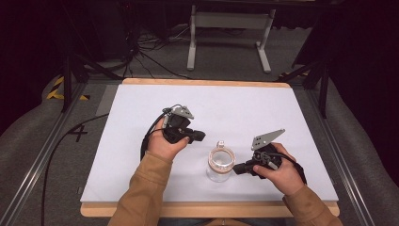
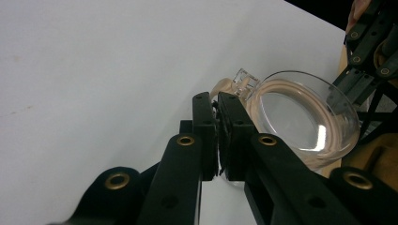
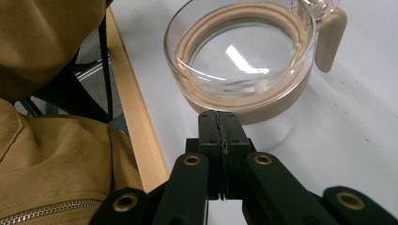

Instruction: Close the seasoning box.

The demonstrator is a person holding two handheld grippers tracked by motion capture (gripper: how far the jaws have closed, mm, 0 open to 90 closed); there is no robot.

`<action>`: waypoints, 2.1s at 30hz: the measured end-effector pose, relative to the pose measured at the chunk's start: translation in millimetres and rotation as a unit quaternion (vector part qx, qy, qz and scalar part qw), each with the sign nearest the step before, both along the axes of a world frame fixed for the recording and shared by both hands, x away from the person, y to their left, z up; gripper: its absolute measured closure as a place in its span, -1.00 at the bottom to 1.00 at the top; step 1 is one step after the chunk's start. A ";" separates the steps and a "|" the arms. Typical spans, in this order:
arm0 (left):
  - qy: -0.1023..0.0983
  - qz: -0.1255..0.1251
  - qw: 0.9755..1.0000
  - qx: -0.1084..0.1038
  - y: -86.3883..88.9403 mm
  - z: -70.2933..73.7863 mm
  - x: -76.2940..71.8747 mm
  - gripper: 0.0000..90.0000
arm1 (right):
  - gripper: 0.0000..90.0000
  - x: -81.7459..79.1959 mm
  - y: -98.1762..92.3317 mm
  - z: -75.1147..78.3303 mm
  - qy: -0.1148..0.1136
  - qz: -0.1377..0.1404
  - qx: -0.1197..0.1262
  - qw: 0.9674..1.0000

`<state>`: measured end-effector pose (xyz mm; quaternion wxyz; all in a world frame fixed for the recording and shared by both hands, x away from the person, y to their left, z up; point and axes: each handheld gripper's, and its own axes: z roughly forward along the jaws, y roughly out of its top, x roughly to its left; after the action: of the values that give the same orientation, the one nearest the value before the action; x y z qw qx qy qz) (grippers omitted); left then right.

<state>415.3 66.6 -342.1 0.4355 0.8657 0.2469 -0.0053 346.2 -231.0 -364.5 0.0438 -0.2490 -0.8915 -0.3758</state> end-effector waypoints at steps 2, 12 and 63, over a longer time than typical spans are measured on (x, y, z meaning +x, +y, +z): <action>0.001 0.000 1.000 -0.001 0.3 0.1 -0.1 0.91 | 1.00 0.3 -0.8 -0.4 -0.001 -0.001 -0.001 1.000; -0.002 0.007 1.000 -0.004 6.2 1.1 -2.0 0.89 | 1.00 0.2 -10.9 8.7 -0.006 -0.011 0.006 1.000; 0.066 0.125 0.990 0.031 78.4 -51.5 14.8 0.69 | 0.08 89.2 -149.2 -49.8 -0.080 -0.261 -0.069 0.959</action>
<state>430.1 145.0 -393.5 0.3884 0.8390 0.3811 -0.0003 435.4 -380.3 -414.3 -0.1444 -0.4449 -0.8197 -0.3305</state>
